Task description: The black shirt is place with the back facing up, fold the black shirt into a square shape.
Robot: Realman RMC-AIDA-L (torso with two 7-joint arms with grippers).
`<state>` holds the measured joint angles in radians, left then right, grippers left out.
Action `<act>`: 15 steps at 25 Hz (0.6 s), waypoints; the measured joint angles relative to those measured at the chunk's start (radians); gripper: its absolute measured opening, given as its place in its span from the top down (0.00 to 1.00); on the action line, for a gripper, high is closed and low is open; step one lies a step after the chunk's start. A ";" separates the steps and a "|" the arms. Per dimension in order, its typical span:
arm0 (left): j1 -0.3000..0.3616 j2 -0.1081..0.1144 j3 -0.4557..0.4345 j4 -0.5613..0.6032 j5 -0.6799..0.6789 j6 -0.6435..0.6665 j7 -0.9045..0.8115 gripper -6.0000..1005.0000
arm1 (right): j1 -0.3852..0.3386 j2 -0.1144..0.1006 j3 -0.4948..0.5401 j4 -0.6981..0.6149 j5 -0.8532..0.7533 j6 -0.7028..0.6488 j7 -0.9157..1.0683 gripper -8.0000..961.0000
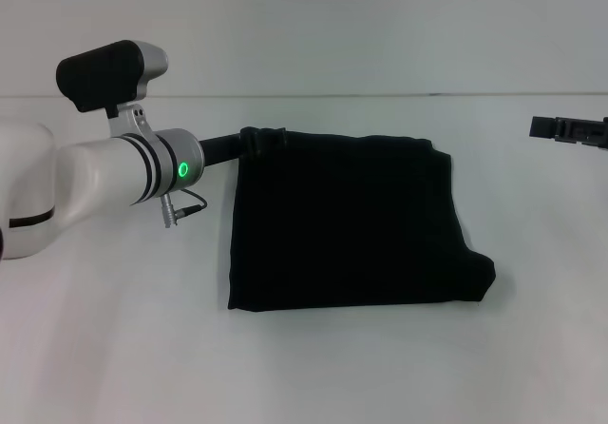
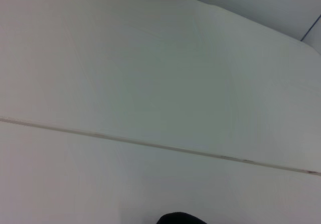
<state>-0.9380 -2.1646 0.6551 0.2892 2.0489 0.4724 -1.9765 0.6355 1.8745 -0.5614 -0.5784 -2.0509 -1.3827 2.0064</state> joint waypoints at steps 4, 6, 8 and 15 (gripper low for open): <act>0.001 0.000 0.000 -0.004 0.004 0.002 0.000 0.09 | -0.003 0.000 -0.001 0.000 0.000 0.002 -0.001 0.18; 0.001 -0.001 0.000 -0.008 0.004 0.002 0.000 0.07 | -0.003 0.000 -0.001 -0.001 0.000 0.002 -0.001 0.18; 0.000 -0.003 0.000 -0.023 0.000 0.012 0.001 0.06 | -0.004 0.000 -0.002 -0.001 0.000 0.003 -0.001 0.18; -0.006 -0.003 -0.005 -0.031 -0.002 0.024 0.001 0.04 | -0.001 0.000 -0.003 0.005 0.000 0.008 -0.014 0.18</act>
<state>-0.9440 -2.1676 0.6505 0.2583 2.0471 0.4967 -1.9757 0.6341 1.8747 -0.5647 -0.5735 -2.0509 -1.3750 1.9926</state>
